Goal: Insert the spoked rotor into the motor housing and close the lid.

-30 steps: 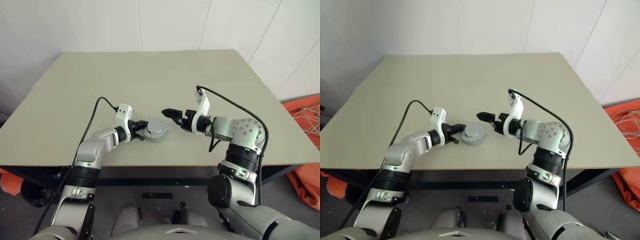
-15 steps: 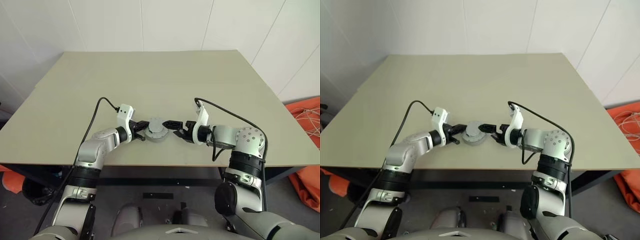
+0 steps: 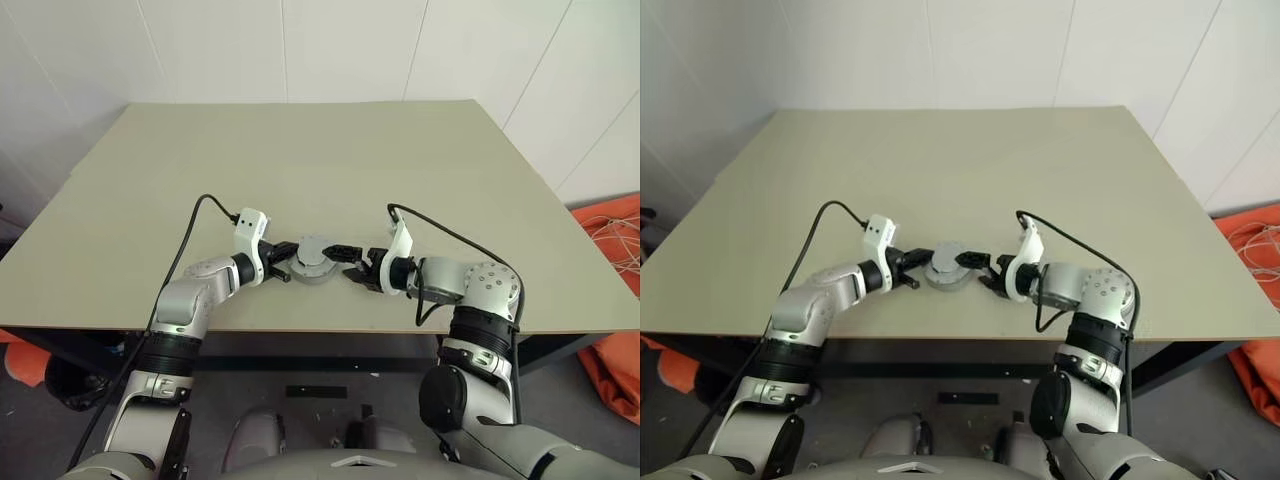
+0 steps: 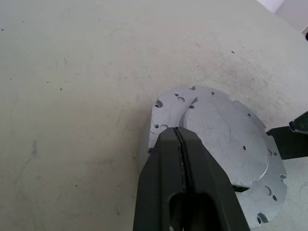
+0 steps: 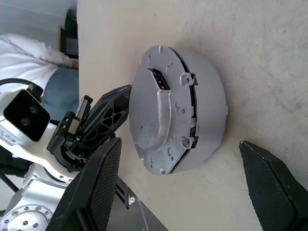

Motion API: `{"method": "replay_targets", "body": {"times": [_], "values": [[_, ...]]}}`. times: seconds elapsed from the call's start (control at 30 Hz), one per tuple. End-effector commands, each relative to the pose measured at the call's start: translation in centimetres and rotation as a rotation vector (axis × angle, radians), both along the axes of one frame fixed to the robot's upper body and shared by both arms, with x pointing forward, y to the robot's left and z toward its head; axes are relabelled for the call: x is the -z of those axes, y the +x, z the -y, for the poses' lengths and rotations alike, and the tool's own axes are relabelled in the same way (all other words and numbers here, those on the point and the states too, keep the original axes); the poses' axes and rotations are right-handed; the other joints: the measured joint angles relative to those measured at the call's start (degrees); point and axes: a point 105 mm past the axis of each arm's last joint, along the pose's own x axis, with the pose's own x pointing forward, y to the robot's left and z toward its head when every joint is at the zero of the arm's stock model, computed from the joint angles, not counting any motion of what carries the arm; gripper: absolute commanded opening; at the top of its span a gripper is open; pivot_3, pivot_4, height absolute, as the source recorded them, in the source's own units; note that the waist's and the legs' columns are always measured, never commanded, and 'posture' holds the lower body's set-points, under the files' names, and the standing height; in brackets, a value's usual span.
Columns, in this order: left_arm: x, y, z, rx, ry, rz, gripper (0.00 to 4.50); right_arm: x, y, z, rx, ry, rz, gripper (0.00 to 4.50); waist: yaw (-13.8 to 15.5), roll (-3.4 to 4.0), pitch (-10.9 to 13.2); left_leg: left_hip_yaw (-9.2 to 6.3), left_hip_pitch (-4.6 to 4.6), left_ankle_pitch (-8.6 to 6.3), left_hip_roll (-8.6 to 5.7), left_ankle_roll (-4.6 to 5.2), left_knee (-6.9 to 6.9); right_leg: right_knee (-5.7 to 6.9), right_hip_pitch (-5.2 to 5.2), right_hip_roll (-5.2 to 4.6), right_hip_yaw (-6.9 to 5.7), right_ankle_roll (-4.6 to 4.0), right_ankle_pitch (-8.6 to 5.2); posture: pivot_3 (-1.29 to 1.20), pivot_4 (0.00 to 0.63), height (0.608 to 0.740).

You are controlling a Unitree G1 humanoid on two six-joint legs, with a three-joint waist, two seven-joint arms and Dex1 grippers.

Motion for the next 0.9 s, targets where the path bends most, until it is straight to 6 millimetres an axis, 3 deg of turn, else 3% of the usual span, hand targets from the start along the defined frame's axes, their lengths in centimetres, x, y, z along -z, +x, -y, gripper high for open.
{"method": "replay_targets", "body": {"times": [0.03,0.9], "values": [[0.0,-0.3,0.5,0.023,0.001,0.002,0.00,0.0,0.2,-0.5,0.005,0.010,-0.016,4.44,0.0,0.00,0.0,0.00,0.00,0.00,0.00,-0.01,0.00,0.00,0.00,0.00,0.00,0.00,0.00,0.00,0.000,0.740],[0.0,-0.4,0.3,0.019,0.005,-0.001,0.00,-0.6,1.3,-4.5,0.035,0.158,-0.055,4.44,-0.1,0.01,0.0,0.01,0.49,0.23,0.02,-0.41,-0.22,0.02,0.31,0.00,0.01,0.45,-0.25,0.00,0.000,0.740]]}}
